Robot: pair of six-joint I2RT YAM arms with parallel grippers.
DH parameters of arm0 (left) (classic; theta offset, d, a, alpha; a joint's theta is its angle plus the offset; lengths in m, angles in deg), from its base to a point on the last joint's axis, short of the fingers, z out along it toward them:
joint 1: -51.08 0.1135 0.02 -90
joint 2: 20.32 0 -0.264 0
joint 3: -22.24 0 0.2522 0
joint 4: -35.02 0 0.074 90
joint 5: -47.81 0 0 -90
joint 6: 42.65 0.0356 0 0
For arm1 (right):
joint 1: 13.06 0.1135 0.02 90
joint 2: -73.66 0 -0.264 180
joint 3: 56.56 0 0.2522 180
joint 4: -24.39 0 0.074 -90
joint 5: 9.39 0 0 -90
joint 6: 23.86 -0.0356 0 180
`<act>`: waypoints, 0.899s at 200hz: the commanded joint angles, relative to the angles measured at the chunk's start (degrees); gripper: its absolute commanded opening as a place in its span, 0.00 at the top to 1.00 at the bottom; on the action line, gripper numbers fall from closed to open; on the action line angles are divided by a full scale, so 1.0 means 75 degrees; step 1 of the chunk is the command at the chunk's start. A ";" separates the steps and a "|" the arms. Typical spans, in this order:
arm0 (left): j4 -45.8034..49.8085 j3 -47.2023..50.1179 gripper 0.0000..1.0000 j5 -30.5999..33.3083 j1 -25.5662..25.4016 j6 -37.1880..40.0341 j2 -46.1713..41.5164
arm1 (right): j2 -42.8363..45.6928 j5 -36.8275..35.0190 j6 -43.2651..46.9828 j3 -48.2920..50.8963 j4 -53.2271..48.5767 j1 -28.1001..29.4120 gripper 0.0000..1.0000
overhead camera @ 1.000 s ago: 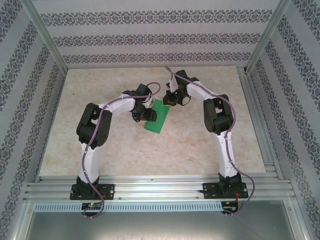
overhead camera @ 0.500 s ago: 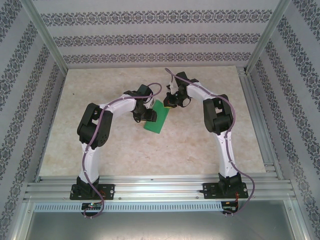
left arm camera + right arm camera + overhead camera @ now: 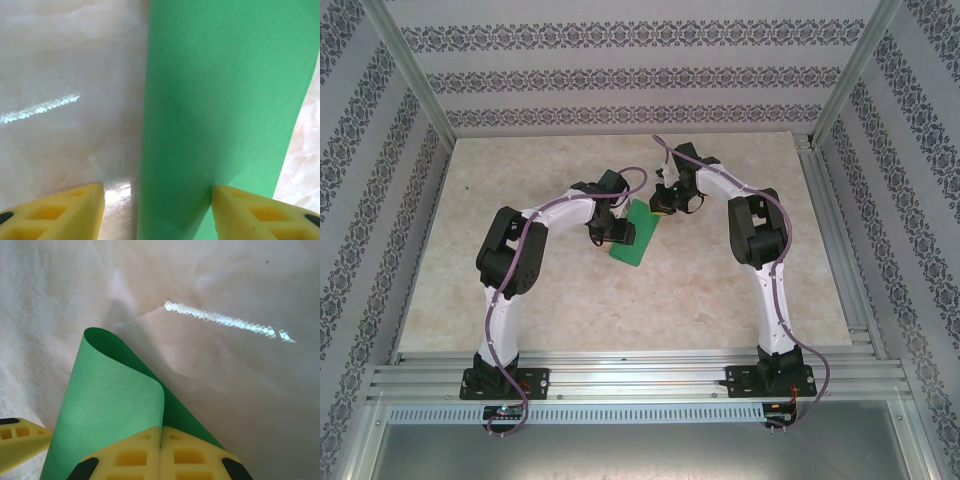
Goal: Fold a paper plane with a square sheet of paper (fold left side to right side)
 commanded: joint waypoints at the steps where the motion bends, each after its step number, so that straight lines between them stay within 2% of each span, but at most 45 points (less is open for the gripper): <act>1: 0.0208 -0.0035 0.41 -0.0303 -0.0290 -0.0106 0.0362 | 0.0325 -0.0127 0.0203 -0.0067 -0.0064 -0.0062 0.96; 102: 0.0280 -0.0046 0.45 -0.0202 -0.0331 -0.0069 0.0429 | 0.0496 -0.0057 0.0138 0.0316 0.0137 -0.0059 0.96; 180: 0.0254 0.0025 0.44 -0.0185 -0.0380 -0.0094 0.0474 | 0.0455 -0.0098 0.0124 0.0240 0.0128 -0.0065 0.95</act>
